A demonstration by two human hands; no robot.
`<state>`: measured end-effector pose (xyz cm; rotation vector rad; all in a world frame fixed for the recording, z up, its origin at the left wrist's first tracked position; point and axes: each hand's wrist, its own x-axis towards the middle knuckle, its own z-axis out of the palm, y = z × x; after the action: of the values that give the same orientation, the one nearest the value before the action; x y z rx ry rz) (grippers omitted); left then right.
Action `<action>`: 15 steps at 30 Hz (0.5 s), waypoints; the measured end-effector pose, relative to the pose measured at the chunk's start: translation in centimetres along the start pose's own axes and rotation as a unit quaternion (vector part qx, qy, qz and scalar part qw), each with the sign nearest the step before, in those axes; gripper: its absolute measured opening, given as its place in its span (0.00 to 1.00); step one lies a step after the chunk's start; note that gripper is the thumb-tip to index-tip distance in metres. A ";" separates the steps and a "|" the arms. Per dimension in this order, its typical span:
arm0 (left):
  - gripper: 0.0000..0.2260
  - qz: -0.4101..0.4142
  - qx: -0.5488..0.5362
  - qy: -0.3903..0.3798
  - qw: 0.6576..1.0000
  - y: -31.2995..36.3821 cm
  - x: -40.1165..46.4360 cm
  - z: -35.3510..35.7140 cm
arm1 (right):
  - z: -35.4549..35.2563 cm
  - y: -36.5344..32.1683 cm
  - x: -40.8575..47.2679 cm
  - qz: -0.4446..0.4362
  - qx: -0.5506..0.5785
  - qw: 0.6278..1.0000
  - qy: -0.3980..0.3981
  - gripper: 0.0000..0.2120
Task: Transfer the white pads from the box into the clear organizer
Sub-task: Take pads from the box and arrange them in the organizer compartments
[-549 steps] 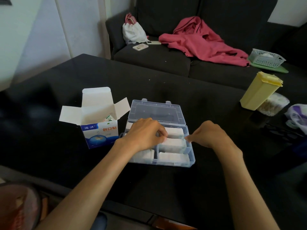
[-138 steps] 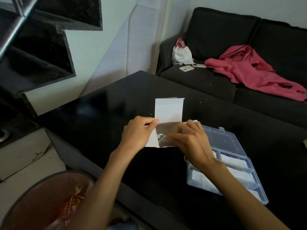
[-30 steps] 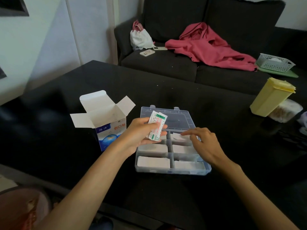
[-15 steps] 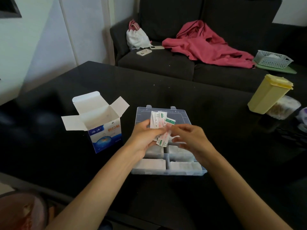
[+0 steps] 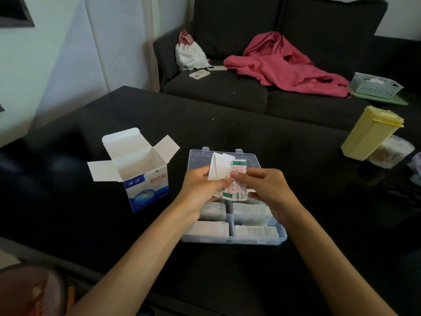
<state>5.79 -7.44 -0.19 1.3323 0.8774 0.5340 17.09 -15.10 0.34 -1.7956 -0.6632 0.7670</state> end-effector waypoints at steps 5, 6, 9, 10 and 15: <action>0.14 -0.012 -0.032 -0.002 0.999 0.0 0.1 -0.1 | 0.1 0.1 -0.2 -0.011 0.010 0.999 0.040 0.04; 0.14 -0.004 -0.015 0.002 1.000 0.1 0.1 -0.3 | 0.1 0.1 -0.2 -0.011 0.013 0.999 0.049 0.03; 0.22 0.041 0.078 0.015 0.996 0.3 0.6 -1.5 | -0.8 0.0 -0.3 -0.019 0.045 0.996 0.076 0.03; 0.25 0.051 0.104 0.014 0.993 0.3 0.8 -2.0 | -1.2 -0.1 -0.2 -0.027 0.055 0.995 0.082 0.04; 0.10 0.016 0.087 -0.028 0.996 1.0 0.9 -4.3 | -1.9 -1.0 -0.1 -0.047 0.105 0.993 0.027 0.07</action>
<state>2.99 -3.95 0.61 1.5150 0.8736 0.4497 18.46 -15.98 1.77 -1.5773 -0.6042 0.6963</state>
